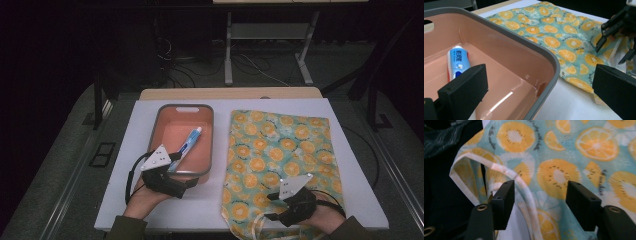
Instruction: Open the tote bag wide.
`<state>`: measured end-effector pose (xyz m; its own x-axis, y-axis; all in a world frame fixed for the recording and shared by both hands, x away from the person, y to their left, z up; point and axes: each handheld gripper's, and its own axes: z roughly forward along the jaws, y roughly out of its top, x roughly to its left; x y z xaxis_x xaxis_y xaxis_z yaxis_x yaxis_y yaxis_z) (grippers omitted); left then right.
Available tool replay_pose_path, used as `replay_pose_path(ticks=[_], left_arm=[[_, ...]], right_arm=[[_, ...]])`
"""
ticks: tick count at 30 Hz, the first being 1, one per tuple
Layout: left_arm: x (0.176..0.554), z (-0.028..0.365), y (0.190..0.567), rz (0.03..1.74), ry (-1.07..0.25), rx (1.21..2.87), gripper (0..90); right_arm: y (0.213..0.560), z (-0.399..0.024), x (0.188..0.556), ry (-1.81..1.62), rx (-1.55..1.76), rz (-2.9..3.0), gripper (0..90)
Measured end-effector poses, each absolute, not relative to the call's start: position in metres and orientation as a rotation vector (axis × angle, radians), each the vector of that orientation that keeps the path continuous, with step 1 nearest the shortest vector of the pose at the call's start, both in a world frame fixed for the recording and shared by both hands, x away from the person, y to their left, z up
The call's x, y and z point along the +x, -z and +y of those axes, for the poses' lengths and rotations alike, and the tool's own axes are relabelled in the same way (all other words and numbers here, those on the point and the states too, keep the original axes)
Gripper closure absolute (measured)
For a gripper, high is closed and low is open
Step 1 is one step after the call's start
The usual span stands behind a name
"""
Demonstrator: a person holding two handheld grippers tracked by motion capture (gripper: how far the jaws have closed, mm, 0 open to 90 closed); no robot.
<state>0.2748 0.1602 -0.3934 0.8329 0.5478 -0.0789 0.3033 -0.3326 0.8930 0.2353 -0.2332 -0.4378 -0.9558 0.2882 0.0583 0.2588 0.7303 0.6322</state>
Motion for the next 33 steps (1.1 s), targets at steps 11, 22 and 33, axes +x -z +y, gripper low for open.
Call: replay_pose_path(ticks=[11,22,33], left_arm=[[0.275,0.160,0.393,0.635,-0.286,1.941,0.0],[0.275,0.160,0.393,0.638,-0.289,1.941,0.0],[0.275,0.159,0.393,0.641,-0.289,1.942,0.0]], right_arm=[[0.443,-0.227,0.230,-1.011,0.361,2.892,64.5],[0.444,-0.227,0.232,-1.064,0.383,2.901,90.0],[0.434,-0.216,0.256,-1.094,0.515,2.780,90.0]])
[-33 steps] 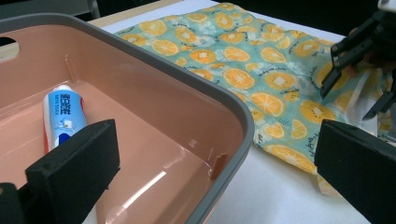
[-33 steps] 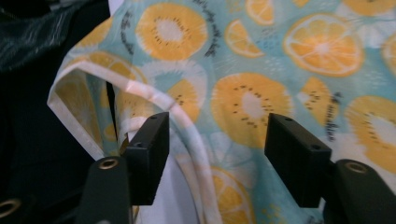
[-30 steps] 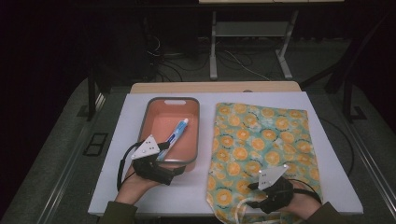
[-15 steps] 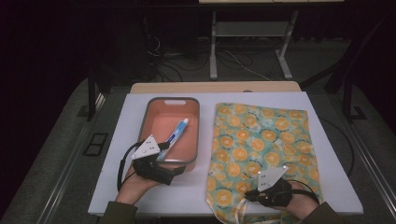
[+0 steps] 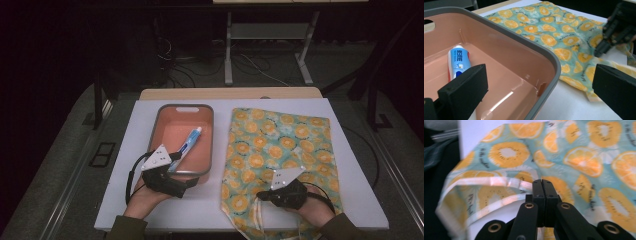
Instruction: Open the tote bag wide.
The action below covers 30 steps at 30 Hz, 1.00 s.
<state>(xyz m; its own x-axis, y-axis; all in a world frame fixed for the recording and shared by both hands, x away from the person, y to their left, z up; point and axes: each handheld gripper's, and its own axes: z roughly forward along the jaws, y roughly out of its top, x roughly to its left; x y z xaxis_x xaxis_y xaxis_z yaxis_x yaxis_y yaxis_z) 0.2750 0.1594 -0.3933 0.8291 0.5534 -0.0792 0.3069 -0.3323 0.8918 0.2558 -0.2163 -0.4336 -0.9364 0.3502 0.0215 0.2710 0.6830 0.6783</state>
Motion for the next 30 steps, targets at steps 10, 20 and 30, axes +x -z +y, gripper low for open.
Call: replay_pose_path(ticks=[10,20,30], left_arm=[[0.275,0.160,0.393,0.641,-0.287,1.940,0.0],[0.275,0.160,0.393,0.640,-0.284,1.940,0.0],[0.275,0.161,0.393,0.636,-0.282,1.937,0.0]], right_arm=[[0.423,-0.206,0.298,-1.054,0.692,2.662,90.0],[0.417,-0.183,0.347,-1.047,0.841,2.556,90.0],[0.423,-0.176,0.361,-1.083,0.925,2.544,69.0]])
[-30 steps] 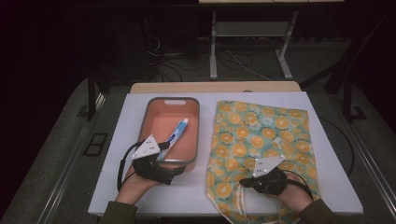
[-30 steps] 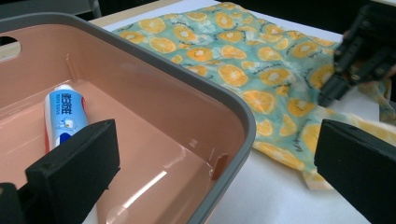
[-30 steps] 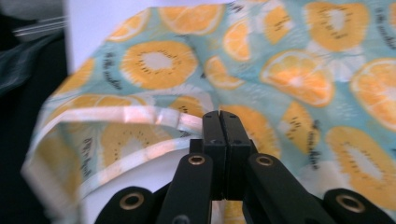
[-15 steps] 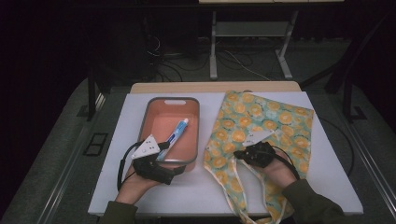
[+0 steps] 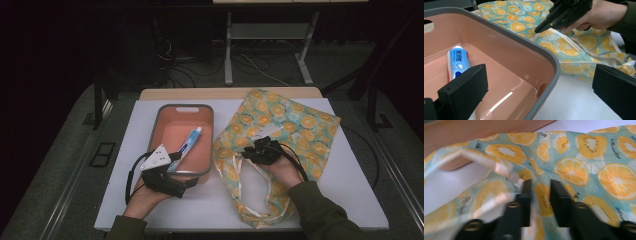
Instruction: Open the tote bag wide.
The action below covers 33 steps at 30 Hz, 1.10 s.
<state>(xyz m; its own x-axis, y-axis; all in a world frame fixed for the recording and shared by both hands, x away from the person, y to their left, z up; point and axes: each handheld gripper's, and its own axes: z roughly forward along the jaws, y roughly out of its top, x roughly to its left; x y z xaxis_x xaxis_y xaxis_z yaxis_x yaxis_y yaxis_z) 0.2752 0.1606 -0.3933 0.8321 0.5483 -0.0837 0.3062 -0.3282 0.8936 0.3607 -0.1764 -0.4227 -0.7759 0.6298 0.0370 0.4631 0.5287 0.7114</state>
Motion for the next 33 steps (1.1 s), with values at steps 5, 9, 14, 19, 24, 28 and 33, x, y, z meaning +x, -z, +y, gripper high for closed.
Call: replay_pose_path(ticks=[5,9,14,19,24,28,33], left_arm=[[0.275,0.160,0.393,0.636,-0.285,1.937,0.0],[0.275,0.160,0.393,0.638,-0.286,1.937,0.0],[0.274,0.161,0.394,0.636,-0.286,1.932,0.0],[0.275,0.160,0.394,0.639,-0.287,1.931,0.0],[0.274,0.160,0.394,0.639,-0.291,1.933,0.0],[0.274,0.160,0.394,0.637,-0.293,1.935,0.0],[0.274,0.160,0.394,0.636,-0.294,1.935,0.0]], right_arm=[[0.413,-0.191,0.344,-1.168,0.893,2.558,49.3],[0.405,-0.198,0.326,-1.184,0.843,2.587,42.8],[0.398,-0.206,0.299,-1.246,0.759,2.641,40.1],[0.397,-0.213,0.276,-1.300,0.719,2.676,40.1],[0.403,-0.212,0.246,-1.356,0.639,2.773,40.7],[0.407,-0.205,0.237,-1.368,0.597,2.815,43.3],[0.417,-0.189,0.233,-1.318,0.499,2.906,61.7]])
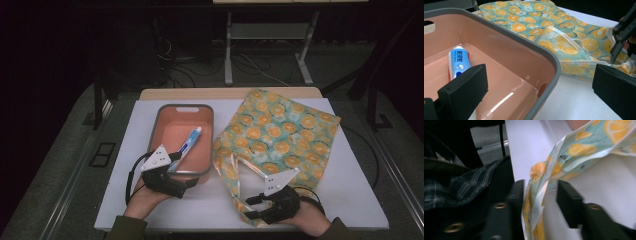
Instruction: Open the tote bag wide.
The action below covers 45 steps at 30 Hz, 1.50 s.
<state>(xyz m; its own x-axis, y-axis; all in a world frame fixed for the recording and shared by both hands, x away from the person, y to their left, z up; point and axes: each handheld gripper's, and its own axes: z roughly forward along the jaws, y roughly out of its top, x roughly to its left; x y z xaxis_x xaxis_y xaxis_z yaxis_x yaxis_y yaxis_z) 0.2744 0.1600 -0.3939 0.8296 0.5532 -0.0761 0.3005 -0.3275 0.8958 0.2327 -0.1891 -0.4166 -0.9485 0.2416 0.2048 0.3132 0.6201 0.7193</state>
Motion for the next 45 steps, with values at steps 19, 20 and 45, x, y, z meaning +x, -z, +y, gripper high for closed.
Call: replay_pose_path(ticks=[19,20,45], left_arm=[[0.274,0.160,0.394,0.639,-0.296,1.936,0.0],[0.274,0.160,0.394,0.638,-0.297,1.939,0.0],[0.275,0.159,0.394,0.639,-0.297,1.938,0.0]], right_arm=[[0.386,-0.212,0.261,1.421,-0.567,-2.807,88.2],[0.384,-0.216,0.267,1.429,-0.596,-2.822,88.3],[0.394,-0.294,0.393,1.362,-1.295,-2.893,88.6]])
